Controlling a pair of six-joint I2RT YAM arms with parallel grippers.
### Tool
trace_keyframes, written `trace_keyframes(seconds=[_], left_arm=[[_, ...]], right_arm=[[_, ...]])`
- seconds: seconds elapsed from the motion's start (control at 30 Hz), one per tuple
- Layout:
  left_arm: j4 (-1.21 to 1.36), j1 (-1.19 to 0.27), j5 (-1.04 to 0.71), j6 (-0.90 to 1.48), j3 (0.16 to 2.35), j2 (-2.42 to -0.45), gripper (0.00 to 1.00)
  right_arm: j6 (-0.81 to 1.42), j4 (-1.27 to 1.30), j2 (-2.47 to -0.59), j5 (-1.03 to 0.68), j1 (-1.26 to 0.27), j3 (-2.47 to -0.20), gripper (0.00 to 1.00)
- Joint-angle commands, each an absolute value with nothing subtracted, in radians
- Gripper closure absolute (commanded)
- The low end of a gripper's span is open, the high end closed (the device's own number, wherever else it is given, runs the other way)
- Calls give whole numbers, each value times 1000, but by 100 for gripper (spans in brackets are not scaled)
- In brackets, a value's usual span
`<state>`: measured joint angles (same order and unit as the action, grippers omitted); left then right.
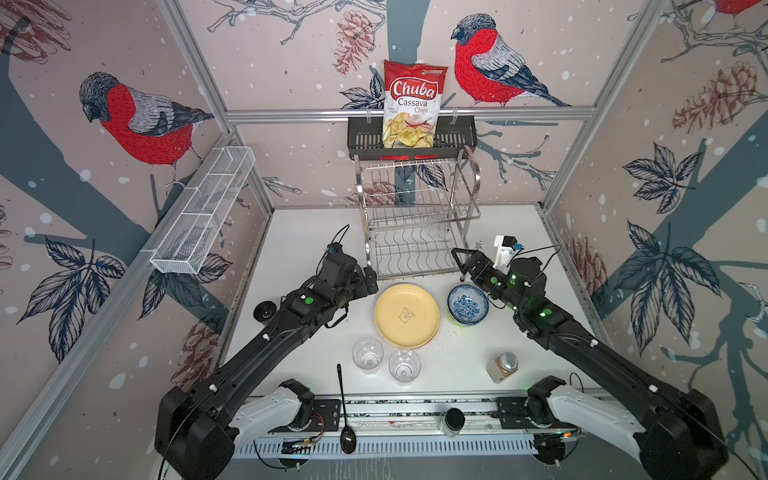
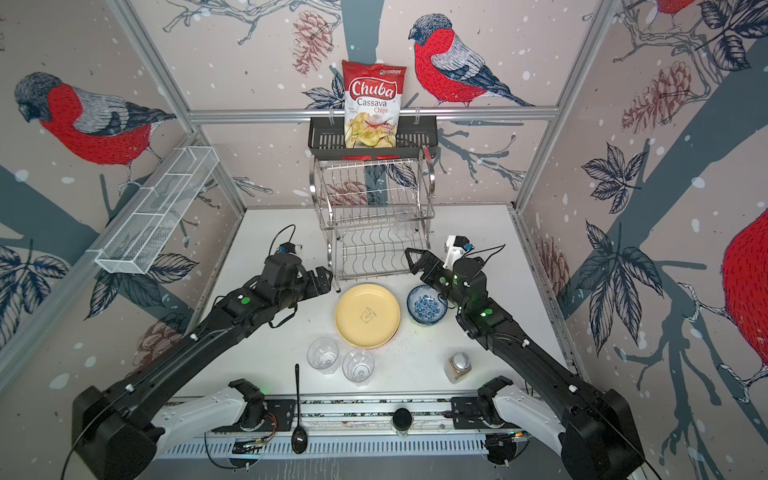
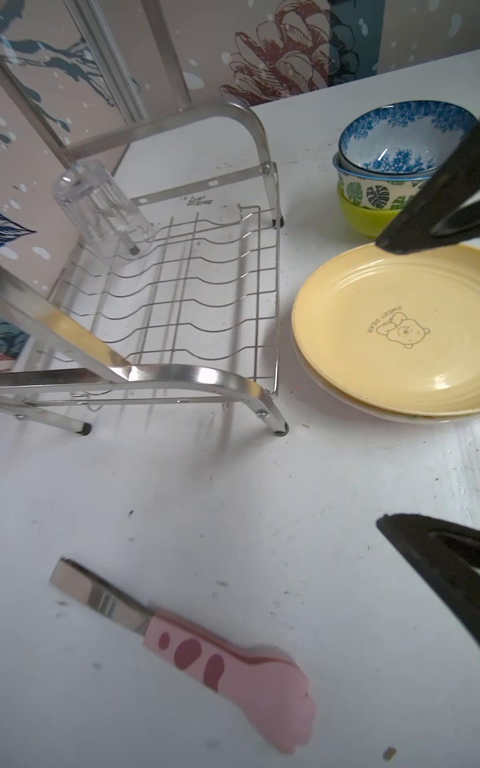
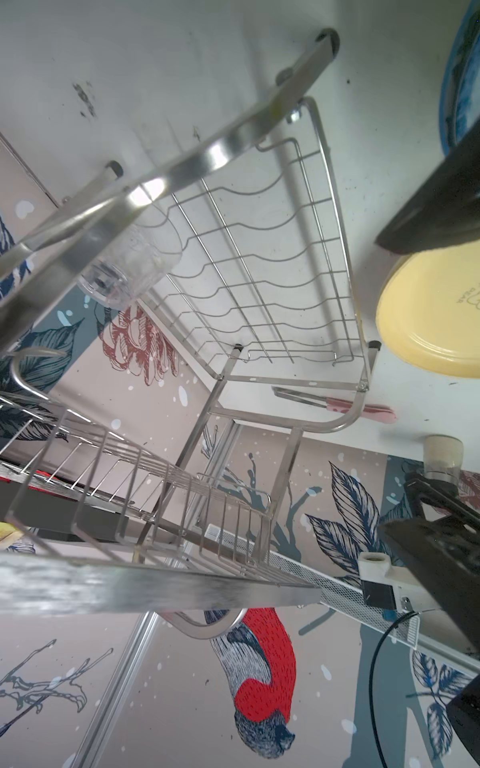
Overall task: Unload the mixed dishes from the dish rack
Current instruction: 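Move the left gripper back toward the rack while the right gripper approaches it too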
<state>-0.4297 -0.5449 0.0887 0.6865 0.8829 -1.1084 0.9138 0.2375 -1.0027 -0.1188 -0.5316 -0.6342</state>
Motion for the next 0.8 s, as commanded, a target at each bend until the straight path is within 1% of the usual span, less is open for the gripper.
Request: trace_keyframes(seconds=[0.0, 0.1, 0.27, 0.5, 0.67, 0.73, 0.77], left_arm=[[-343, -538, 48, 661, 878, -1141, 4], [-296, -535, 48, 664, 873, -1160, 4], [-291, -532, 50, 656, 896, -1200, 4], [-258, -527, 72, 650, 897, -1259, 4], [-224, -512, 79, 640, 906, -1322, 4], [-207, -508, 89, 643, 919, -1353, 5], [-197, -506, 92, 642, 926, -1368, 8]], right_arm=[[836, 203, -1008, -43, -545, -651, 1], [808, 198, -1044, -38, -562, -678, 1], [764, 178, -1108, -53, -588, -721, 1], [708, 165, -1100, 62, -642, -725, 1], [692, 162, -1098, 87, -645, -719, 1], [690, 161, -1109, 87, -645, -721, 1], [690, 164, -1115, 84, -645, -722, 1]])
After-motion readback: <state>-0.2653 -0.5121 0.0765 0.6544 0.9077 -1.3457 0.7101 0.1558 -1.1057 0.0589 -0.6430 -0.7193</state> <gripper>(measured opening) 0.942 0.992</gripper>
